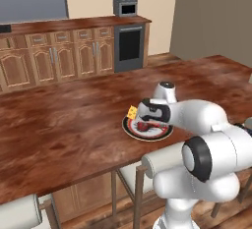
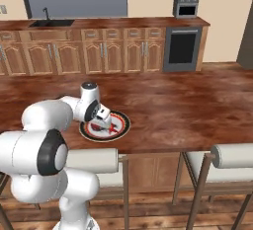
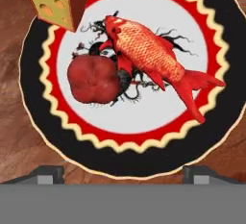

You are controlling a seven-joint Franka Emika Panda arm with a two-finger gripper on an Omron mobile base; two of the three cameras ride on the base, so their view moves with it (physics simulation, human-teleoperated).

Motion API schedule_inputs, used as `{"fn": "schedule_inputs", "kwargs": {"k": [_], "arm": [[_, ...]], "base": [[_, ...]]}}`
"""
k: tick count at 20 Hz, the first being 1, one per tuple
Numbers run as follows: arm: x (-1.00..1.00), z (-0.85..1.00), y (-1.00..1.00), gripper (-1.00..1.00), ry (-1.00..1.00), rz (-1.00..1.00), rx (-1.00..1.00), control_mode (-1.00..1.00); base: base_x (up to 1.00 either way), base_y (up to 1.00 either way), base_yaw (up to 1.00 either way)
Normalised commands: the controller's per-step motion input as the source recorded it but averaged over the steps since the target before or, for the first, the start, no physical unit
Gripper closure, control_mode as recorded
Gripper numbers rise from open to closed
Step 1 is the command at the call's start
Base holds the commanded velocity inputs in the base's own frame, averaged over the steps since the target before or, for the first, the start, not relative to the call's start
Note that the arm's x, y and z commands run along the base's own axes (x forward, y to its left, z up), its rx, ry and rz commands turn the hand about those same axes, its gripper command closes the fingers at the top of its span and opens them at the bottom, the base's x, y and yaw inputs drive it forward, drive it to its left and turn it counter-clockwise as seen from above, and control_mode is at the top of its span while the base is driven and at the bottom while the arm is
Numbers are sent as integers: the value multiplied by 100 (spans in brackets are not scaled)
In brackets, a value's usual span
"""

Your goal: Take the cheese, fish, and bell pepper from the fridge and place them on the plate on the dining counter to create an appetizer plate.

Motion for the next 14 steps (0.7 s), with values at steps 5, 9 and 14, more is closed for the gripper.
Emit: {"fn": "schedule_inputs", "kwargs": {"k": [5, 9, 14], "arm": [[-54, 100, -4, -100, 0, 1, 0, -100], [-76, 100, -22, -100, 0, 0, 0, -100], [-96, 74, -44, -100, -3, 0, 0, -100]], "base": [[0, 0, 0], [0, 0, 0], [0, 0, 0]]}}
